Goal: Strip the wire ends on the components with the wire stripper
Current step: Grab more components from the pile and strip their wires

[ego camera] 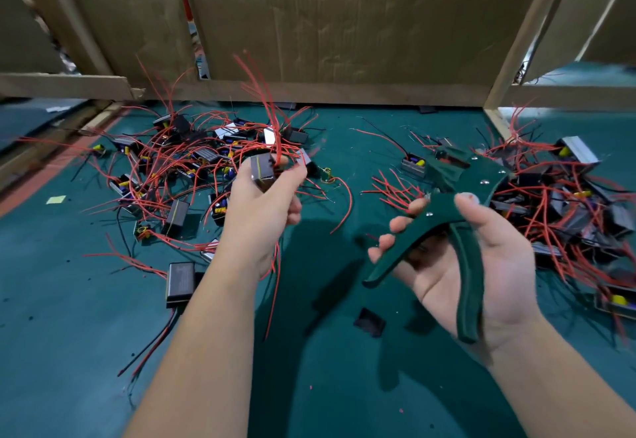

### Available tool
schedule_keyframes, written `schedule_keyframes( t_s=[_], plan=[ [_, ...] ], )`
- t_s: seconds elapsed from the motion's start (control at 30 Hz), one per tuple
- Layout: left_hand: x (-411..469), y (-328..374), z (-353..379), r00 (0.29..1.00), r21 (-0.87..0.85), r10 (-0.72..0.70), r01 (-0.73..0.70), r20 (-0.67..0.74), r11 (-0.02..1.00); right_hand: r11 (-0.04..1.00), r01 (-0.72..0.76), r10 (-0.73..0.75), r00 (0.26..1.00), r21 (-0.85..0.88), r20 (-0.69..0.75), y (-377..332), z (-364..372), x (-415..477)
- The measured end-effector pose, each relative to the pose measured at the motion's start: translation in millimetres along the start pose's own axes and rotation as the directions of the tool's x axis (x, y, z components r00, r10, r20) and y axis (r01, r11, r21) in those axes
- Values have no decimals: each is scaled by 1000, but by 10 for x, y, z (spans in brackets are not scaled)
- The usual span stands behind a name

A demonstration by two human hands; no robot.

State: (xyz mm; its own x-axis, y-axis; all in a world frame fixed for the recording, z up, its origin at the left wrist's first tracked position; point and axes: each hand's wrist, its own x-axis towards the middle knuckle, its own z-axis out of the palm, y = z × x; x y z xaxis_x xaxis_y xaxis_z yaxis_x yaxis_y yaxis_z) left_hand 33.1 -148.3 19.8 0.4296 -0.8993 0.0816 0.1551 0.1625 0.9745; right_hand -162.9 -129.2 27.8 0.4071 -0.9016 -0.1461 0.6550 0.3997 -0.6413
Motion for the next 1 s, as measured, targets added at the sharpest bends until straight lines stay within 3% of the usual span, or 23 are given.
schedule_keyframes(
  t_s=[0.17,0.27,0.37,0.57,0.67,0.73,0.8,0.9,1.0],
  plan=[
    [-116,-17,75,950,210,74,-142,303,967,984,-180,176,966,4,187,1,44,-30],
    [-157,-35,109,898,204,50,-153,437,967,967,-256,244,927,4,286,23,53,-40],
    [-176,-42,120,878,149,40,-126,478,981,959,-284,265,903,6,337,35,23,-35],
    [-166,-25,84,788,336,141,-407,599,849,966,-255,257,927,-43,274,15,1,-21],
    [-135,-23,37,789,330,133,-395,599,857,965,-243,261,924,-99,280,-1,-36,-26],
    [-124,-25,21,808,331,130,-375,575,866,972,-176,214,939,-157,270,13,-44,-27],
    [-108,-28,27,867,303,159,-329,473,894,970,9,46,975,-242,218,32,-51,-16],
    [-30,-35,-1,979,306,167,-195,115,932,888,310,-270,950,-340,159,-1,-39,13],
    [21,-23,-105,971,513,185,-83,-151,854,870,390,-375,921,-301,107,-94,-62,39]
  ],
)
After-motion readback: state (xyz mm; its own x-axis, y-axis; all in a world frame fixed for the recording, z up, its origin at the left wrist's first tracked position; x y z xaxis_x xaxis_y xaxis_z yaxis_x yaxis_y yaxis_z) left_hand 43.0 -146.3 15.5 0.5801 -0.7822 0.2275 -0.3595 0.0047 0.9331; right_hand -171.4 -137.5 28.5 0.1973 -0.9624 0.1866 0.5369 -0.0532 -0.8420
